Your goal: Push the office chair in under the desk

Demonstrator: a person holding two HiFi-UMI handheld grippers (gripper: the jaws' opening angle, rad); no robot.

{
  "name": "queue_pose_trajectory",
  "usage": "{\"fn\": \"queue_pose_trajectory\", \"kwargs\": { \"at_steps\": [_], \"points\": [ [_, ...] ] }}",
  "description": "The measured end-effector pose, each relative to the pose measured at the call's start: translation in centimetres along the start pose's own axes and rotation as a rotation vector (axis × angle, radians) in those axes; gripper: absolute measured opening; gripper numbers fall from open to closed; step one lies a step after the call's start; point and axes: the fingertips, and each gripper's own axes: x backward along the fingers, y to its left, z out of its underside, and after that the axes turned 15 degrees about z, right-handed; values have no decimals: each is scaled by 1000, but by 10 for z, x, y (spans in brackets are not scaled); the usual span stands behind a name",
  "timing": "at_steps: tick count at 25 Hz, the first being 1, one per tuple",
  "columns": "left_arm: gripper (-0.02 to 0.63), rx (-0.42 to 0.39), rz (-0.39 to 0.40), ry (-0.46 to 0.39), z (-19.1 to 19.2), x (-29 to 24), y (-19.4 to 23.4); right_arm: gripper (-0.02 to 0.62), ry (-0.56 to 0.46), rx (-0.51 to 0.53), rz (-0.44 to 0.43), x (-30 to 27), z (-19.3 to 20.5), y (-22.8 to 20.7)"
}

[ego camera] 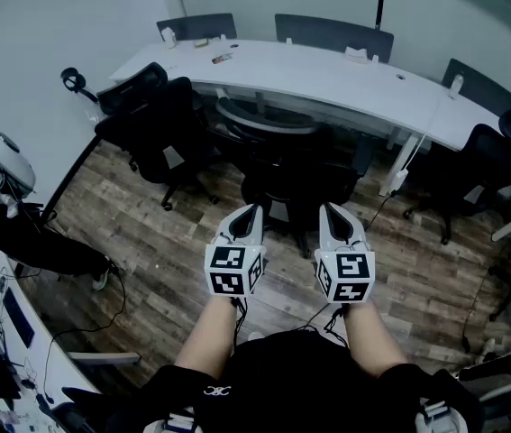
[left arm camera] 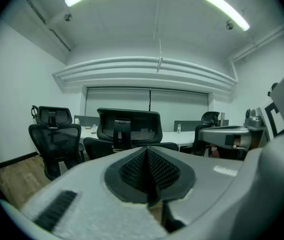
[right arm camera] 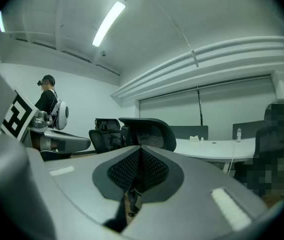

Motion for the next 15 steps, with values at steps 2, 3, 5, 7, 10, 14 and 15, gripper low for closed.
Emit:
{"fn": "queue_pose_trajectory", "kwargs": {
  "at_steps": [2, 3, 5, 7, 10, 14, 15],
  "points": [
    [11, 0, 3, 1, 1, 2, -1, 6, -1, 2, -1, 1, 0, 2],
    [11, 0, 5, 2, 2, 2, 0, 6, -1, 2, 0, 1, 0, 3],
    [11, -1, 9, 4, 2, 5, 2, 7, -2, -5, 6, 1, -1, 6],
    [11, -4, 10, 4, 3, 8, 7, 8, -7, -24, 9, -1, -2, 10],
    [11, -7, 10, 0, 2, 15, 18, 9, -14, -27, 12, -4, -3, 20],
    [11, -6, 12, -10, 1, 31, 43, 9, -27, -19, 27, -9, -8, 46],
    [11, -4, 15, -10, 2, 36, 50, 10, -30, -23, 32, -10, -8, 53]
  ]
}}
